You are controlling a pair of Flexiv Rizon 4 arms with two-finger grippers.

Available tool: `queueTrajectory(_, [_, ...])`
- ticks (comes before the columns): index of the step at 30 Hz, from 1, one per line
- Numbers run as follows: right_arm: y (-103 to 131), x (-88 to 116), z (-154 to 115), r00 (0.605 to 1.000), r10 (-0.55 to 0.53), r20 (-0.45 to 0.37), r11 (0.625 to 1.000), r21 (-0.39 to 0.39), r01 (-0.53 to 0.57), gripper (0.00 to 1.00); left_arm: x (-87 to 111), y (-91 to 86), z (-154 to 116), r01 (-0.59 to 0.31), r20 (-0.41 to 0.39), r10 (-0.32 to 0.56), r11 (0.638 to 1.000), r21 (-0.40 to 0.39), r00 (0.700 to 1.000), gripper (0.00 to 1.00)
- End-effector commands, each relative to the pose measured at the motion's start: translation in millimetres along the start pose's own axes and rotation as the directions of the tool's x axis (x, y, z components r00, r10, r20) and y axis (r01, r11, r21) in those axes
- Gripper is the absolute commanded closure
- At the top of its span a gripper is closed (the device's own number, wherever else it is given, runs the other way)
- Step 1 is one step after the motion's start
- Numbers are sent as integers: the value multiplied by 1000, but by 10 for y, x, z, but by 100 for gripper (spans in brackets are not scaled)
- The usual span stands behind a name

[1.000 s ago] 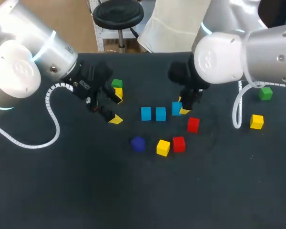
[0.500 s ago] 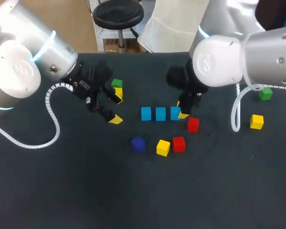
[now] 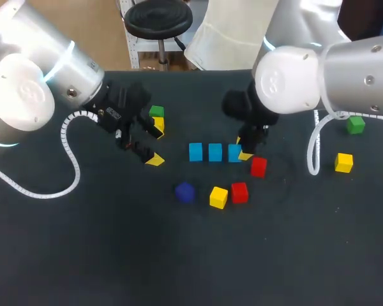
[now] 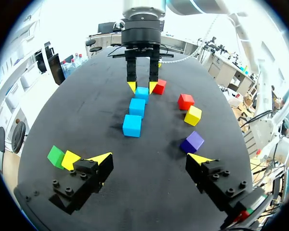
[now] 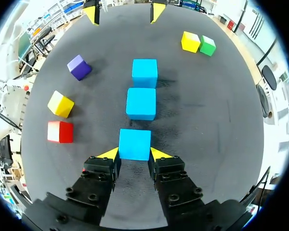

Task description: Place the blue cubes, place green cubes on the blue cubes, place the yellow cubes on the green cubes, then place the red cubes on the yellow cubes, and place purple cube on the red cubes.

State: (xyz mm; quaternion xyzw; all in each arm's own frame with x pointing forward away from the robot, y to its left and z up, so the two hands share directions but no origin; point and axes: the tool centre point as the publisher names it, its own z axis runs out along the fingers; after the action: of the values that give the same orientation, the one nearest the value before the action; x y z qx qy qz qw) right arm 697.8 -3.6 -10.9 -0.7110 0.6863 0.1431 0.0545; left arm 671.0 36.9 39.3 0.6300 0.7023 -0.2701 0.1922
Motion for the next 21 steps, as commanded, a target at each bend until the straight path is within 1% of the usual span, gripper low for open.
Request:
queueTrajectory(1, [-44, 1, -7, 1000, -1, 1, 1000, -8, 1, 100, 12, 4, -2, -3, 3, 3, 1000, 0, 1000, 0])
queueTrajectory(21, [-59, -21, -8, 1000, -13, 6, 1000, -16, 13, 100, 12, 4, -2, -3, 3, 3, 1000, 0, 1000, 0])
